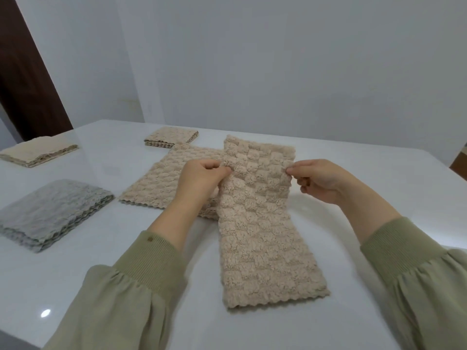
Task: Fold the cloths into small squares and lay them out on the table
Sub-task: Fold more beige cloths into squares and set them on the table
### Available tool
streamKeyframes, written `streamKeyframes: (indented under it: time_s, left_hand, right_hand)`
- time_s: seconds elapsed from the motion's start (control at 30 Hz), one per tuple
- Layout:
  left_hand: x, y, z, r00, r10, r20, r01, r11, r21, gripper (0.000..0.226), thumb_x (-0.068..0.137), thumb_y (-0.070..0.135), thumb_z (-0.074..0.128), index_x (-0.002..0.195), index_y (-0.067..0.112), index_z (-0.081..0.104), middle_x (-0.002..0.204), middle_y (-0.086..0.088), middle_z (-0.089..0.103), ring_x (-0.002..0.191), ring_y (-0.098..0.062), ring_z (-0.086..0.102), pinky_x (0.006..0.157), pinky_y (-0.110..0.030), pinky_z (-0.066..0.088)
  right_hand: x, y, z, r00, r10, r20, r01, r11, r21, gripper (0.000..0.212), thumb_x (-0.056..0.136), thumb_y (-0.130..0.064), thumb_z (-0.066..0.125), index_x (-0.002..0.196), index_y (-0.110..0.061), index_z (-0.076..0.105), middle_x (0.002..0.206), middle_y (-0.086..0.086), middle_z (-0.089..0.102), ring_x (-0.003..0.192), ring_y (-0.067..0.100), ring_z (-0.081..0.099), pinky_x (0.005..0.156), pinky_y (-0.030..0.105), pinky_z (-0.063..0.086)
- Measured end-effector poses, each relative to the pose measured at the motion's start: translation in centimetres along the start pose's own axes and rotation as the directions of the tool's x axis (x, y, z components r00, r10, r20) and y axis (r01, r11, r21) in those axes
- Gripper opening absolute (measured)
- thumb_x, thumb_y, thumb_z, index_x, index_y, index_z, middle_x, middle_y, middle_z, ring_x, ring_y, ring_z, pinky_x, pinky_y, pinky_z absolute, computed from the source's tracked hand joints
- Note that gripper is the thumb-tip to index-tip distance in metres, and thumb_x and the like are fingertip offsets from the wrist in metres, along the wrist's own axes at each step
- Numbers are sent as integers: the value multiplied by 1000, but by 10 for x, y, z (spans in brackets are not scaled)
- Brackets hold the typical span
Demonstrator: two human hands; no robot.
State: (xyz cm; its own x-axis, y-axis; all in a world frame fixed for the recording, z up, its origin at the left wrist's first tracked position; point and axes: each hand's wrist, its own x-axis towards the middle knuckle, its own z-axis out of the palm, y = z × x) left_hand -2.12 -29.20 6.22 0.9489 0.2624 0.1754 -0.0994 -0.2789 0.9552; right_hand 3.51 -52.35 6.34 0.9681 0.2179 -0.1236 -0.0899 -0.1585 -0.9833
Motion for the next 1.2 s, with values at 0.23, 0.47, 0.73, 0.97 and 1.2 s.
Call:
streamKeyframes:
  time_s: [0.23,0.47,0.73,0.97,1.2]
  left_hand:
    - [-4,16,-8,998,-28,49,41,957,-287,14,91,2,55,95,7,67,73,-7,72,56,-14,63,47,-20,50]
    - [2,16,-8,985,7,173,123,676,-726,28,98,25,43,93,8,65,81,-5,68,73,-18,65,71,-30,56]
    - [0,-18,15,955,-233,182,286,883,-372,12,87,1,61,88,12,62,85,-6,66,68,-14,64,55,-22,55]
    - [-4,-21,2,945,-254,205,303,915,-264,16,87,-2,59,91,13,63,72,0,60,53,-6,58,46,-16,49]
    - [-19,-23,-1,938,-219,270,266,952,-151,28,83,-5,64,108,8,63,78,-3,54,63,-11,57,50,-15,49]
  right_hand:
    - [-20,-31,12,963,-255,-85,264,956,127,15,93,-5,52,84,-6,64,62,4,67,52,13,62,51,22,52]
    - [-22,-42,27,902,-382,-201,432,793,429,20,95,-15,45,84,-10,61,80,6,66,79,18,64,72,34,52]
    - [-10,19,29,973,-70,-221,139,940,313,14,87,7,56,86,-5,62,71,11,58,56,16,56,51,21,50]
    - [-26,34,42,946,-62,-318,163,940,300,14,86,6,57,82,-7,62,70,9,57,45,13,57,42,20,49]
    - [-42,50,48,856,-281,-433,199,954,-226,20,83,0,56,83,-16,67,71,-3,58,53,9,50,52,21,45]
